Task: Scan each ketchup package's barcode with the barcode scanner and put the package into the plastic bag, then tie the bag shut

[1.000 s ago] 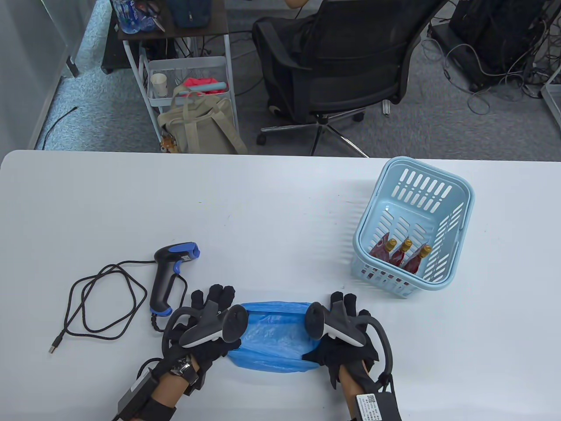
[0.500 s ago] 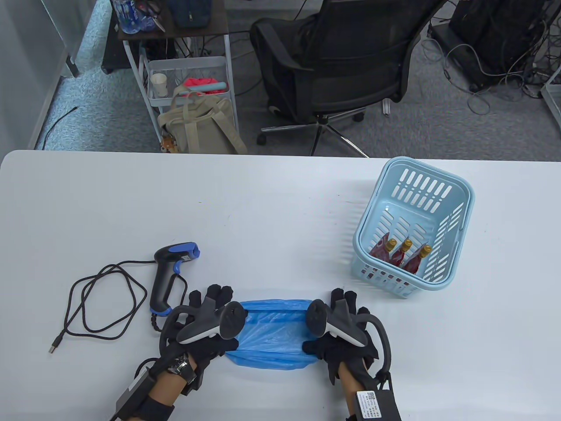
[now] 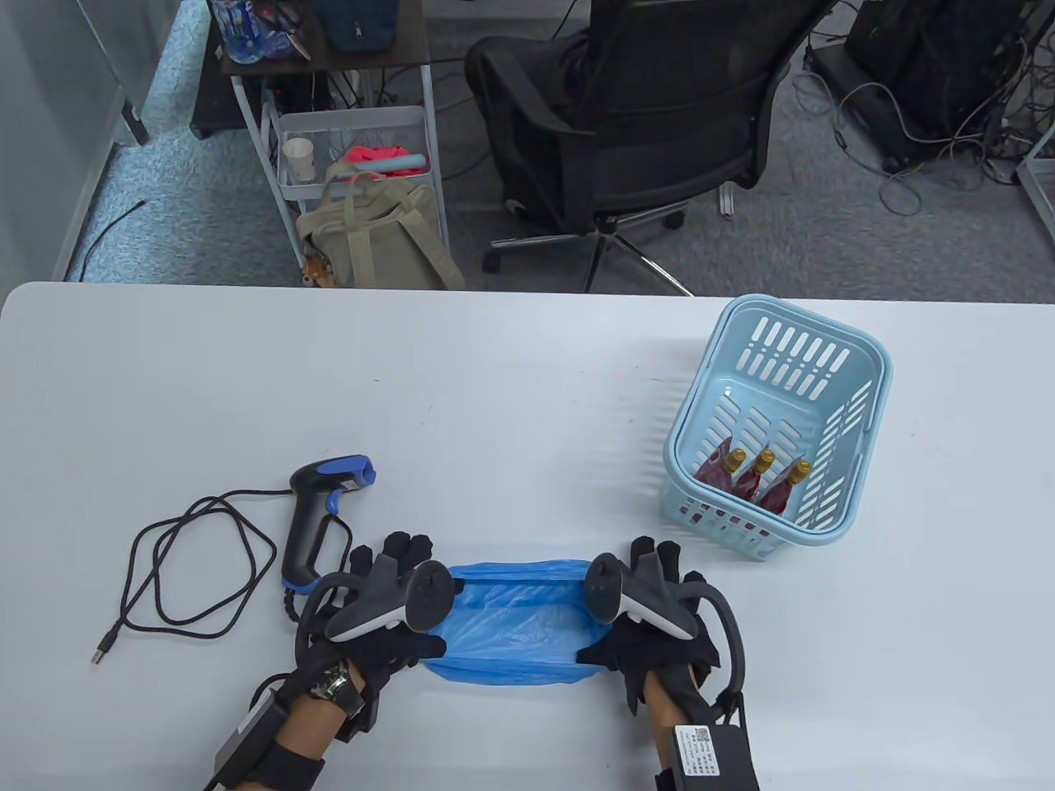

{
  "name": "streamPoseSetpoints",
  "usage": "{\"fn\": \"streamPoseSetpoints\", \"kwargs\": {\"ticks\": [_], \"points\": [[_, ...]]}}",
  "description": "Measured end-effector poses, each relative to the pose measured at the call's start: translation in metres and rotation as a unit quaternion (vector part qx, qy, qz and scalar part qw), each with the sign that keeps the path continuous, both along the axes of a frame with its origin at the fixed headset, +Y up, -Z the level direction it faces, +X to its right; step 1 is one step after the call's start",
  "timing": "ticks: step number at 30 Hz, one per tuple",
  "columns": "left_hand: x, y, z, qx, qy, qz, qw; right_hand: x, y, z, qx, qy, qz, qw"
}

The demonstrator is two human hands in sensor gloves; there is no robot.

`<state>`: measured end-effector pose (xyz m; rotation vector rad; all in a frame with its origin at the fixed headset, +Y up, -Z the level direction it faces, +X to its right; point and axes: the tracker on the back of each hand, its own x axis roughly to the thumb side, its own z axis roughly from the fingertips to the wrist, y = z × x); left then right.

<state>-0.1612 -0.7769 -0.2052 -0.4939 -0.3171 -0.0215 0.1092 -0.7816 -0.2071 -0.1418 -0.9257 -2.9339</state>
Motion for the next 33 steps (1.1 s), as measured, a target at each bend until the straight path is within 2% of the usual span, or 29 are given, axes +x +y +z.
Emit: {"fn": "streamPoseSetpoints", "kwargs": {"ticks": [21,33], "points": [[-0.0005,-0.0001,-0.0002,0.008,0.001,-0.009,1.000,0.0029,-0.0018,-0.0036,-0.001,0.018,-0.023,1.000],[0.0018,-0.0002,0.0006,0.016,-0.004,-0.020,1.000,-0.0008,0.0038,-0.0022,0.049,0.039,-0.057,0.996]]}}
